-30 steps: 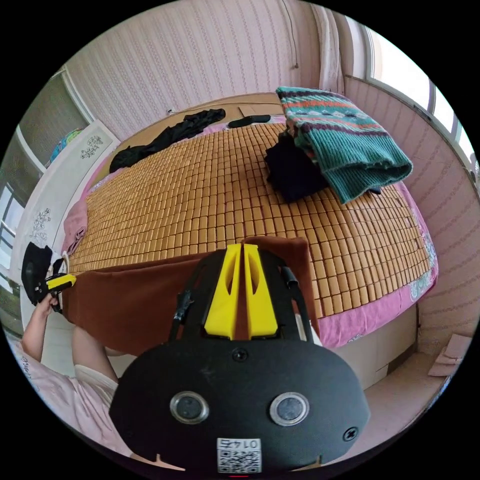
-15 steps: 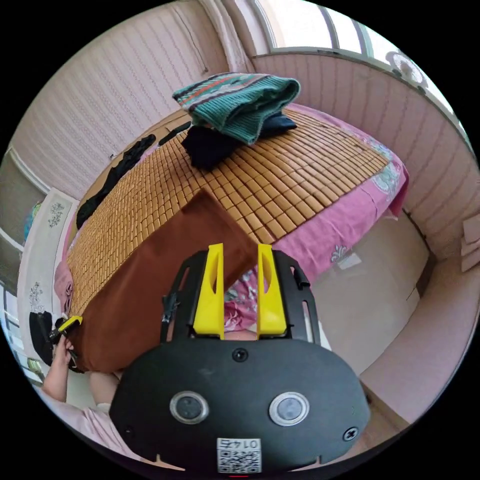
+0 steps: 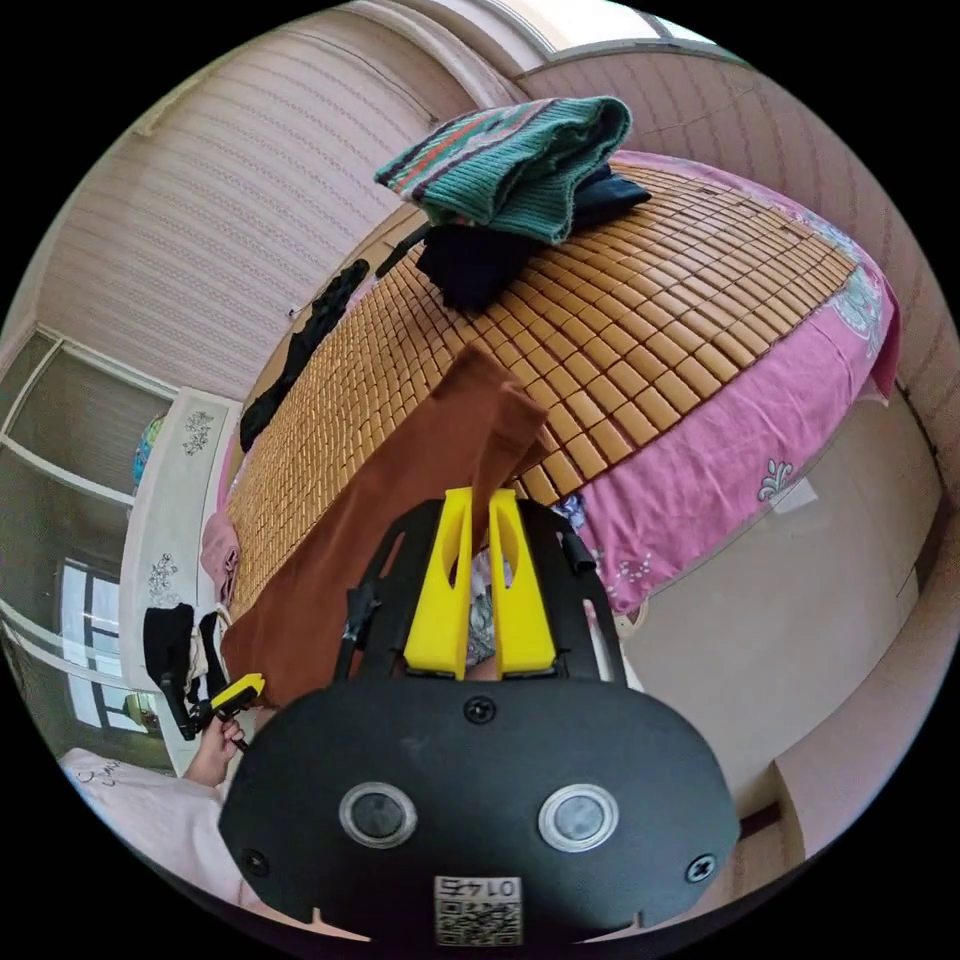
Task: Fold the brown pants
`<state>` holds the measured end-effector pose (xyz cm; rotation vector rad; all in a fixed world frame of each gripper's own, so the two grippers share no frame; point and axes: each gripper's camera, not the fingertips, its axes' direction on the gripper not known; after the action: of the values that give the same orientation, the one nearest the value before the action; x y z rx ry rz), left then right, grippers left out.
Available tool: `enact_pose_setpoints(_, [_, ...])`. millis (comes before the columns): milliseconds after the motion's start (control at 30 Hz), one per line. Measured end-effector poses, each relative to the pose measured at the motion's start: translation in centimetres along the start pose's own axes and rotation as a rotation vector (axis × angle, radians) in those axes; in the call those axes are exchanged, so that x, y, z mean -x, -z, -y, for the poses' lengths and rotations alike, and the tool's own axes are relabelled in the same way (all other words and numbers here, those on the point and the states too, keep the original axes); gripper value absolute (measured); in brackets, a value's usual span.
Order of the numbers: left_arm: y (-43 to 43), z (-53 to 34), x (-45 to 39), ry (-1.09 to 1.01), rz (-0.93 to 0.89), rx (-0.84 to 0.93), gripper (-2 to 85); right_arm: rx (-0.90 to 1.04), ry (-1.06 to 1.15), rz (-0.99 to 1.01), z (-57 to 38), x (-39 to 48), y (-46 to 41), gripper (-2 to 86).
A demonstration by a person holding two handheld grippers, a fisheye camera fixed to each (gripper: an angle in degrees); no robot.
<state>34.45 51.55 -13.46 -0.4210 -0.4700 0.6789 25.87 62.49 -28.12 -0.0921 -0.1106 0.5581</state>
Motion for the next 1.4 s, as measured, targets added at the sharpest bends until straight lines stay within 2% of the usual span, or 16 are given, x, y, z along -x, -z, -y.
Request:
enact_pose_setpoints(100, [0.8, -0.9, 0.6, 0.008, -0.019, -0.002, 7.1, 0.081, -0.031, 0.089, -0.7, 0.4, -1.5, 3.3])
enact_pose_setpoints(233, [1.9, -1.3, 0.9, -0.041, -0.071, -0.020, 6.7, -0.024, 0.044, -0.043, -2.7, 4.3, 1.3, 2.4])
enact_pose_setpoints(333, [2.2, -1.7, 0.3, -0.100, -0.057, -0.023, 6.4, -0.022, 0.248, -0.172, -4.3, 11.3, 0.3, 0.9])
enact_pose_setpoints(467, [3.5, -2.7, 0.5, -0.108, 0.018, -0.065, 5.9, 0.272, 0.685, -0.221, -8.2, 25.5, -10.0, 0.1])
enact_pose_setpoints(567, [7.0, -3.8, 5.7, 0.060, 0.104, -0.173, 6.1, 0.355, 0.933, -0.242, -12.3, 34.7, -17.5, 0.0])
enact_pose_setpoints(733, [13.2, -6.7, 22.3, 0.413, 0.238, -0.251, 8.3, 0.436, 1.178, -0.166, -17.1, 46.9, -26.3, 0.4])
enact_pose_setpoints(867, [14.5, -6.3, 30.4, 0.541, 0.348, -0.250, 11.6, 0.516, 1.246, -0.236, -19.2, 52.9, -32.8, 0.6])
enact_pose_setpoints(1033, [7.4, -4.4, 36.1, 0.574, 0.195, 0.014, 10.5, 0.654, 1.273, -0.420, -20.9, 55.1, -40.1, 0.8])
enact_pose_setpoints(1100, [7.6, -4.5, 36.2, 0.581, 0.202, -0.005, 8.4, 0.666, 1.318, -0.403, -21.6, 55.8, -41.1, 0.9])
enact_pose_setpoints(1233, [11.1, -5.4, 35.9, 0.597, 0.282, -0.191, 4.9, 0.722, 1.277, -0.402, -21.5, 57.7, -43.4, 0.9])
enact_pose_setpoints(1400, [5.6, -4.3, 35.7, 0.627, 0.292, -0.096, 6.6, 0.749, 1.227, -0.379, -21.3, 58.9, -45.3, 0.7])
